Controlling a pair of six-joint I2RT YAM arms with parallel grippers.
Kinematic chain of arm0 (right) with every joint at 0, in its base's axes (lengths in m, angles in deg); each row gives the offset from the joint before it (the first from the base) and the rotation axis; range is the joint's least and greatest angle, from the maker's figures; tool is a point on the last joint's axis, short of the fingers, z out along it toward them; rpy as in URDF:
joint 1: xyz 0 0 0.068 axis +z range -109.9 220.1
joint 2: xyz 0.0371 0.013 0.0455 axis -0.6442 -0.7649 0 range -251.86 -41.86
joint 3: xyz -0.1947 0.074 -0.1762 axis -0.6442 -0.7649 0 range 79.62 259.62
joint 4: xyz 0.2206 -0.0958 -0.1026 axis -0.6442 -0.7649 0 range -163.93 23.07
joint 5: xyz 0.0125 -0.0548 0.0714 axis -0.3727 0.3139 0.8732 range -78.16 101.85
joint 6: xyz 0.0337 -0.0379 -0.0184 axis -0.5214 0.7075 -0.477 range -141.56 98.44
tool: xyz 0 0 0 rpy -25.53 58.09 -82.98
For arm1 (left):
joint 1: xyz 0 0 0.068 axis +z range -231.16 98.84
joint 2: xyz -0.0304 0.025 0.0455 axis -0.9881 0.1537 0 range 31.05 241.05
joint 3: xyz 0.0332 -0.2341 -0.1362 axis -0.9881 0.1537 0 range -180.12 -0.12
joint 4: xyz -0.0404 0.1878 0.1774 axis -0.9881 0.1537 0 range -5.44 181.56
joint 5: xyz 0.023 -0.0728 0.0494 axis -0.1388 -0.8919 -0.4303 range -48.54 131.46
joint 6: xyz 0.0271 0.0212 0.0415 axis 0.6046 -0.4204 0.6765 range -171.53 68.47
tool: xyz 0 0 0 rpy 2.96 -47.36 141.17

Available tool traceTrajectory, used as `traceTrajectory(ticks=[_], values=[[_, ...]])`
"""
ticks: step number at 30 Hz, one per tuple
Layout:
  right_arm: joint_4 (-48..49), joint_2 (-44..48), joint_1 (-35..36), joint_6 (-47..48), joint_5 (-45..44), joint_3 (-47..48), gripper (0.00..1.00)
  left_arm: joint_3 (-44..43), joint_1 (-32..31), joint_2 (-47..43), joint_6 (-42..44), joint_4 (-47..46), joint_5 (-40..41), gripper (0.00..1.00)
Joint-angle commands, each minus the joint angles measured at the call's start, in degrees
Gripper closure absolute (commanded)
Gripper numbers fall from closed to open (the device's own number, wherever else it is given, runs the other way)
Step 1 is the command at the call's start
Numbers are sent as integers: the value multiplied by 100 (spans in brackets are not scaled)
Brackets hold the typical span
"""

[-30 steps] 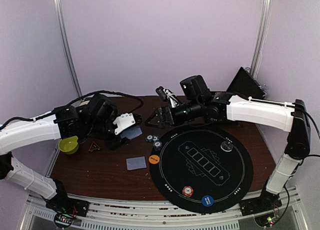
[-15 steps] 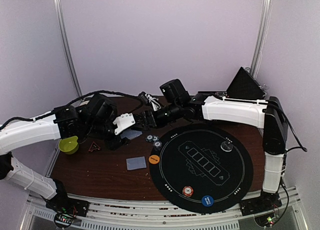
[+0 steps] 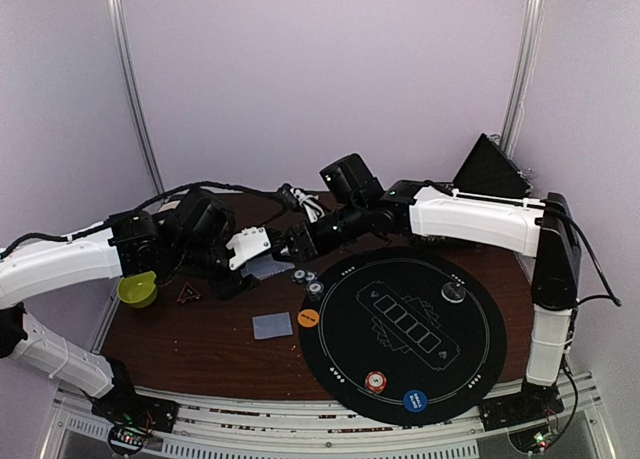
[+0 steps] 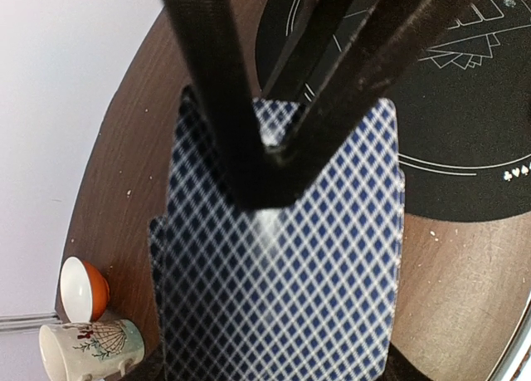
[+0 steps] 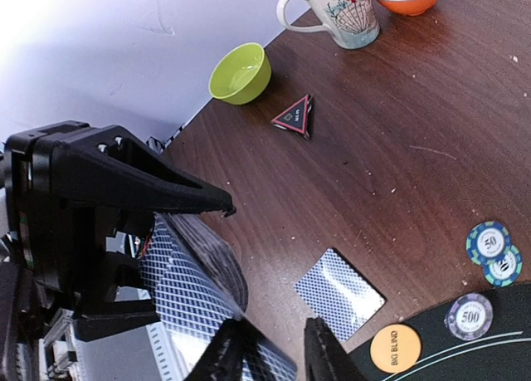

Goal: Distribute texas hold em gaming equipment
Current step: Pick up the poker card from the face-down deck piles.

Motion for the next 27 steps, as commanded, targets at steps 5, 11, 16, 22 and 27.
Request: traceTrajectory(ticks=[5,11,16,22,27], values=[[-549,306,-18,108,-124,214,92,-146,6,-27,71,-243,22,39],[-1109,602,-44,371,-280,225,100,-111,6,-58,71,-243,35,39],[-1625,1016,-113,687,-127,149,100,-111,6,-59,62,-239,29,40],[-2138,1746,-387,356,-126,-340,100,-113,4,-73,34,-243,65,40],[-2299,2945,-616,-735,-438,-1748,100,-78,6,-143,27,-243,93,39]])
